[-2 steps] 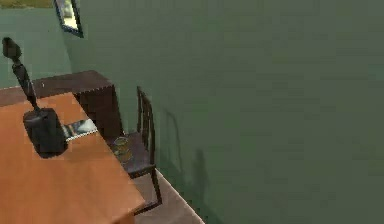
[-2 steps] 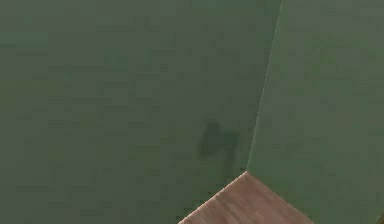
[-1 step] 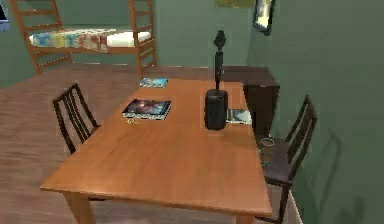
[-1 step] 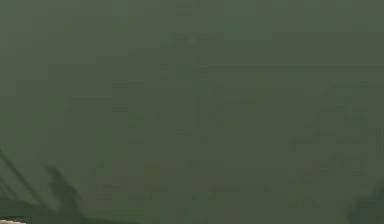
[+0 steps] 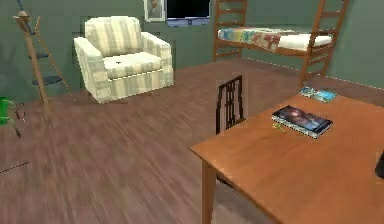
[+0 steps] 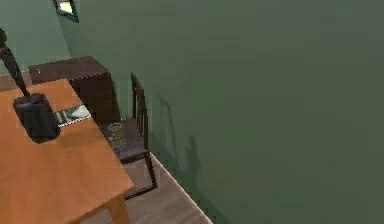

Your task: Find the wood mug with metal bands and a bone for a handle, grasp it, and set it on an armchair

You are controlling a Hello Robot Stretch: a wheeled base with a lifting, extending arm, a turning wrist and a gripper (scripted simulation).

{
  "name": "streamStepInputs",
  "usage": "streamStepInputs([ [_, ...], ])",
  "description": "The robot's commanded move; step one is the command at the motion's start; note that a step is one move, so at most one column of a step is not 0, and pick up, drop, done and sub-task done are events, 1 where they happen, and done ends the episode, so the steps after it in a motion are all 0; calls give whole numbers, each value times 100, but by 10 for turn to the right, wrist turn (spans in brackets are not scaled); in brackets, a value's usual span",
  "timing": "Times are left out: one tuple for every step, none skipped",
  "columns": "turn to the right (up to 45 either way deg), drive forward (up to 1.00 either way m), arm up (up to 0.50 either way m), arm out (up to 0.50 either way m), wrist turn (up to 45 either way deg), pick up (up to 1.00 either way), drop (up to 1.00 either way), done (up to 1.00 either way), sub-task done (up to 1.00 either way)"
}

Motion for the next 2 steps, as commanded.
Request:
streamStepInputs([
  [-210,0,0,0,0,0,0,0,0],
  [450,0,0,0,0,0,0,0,0],
])
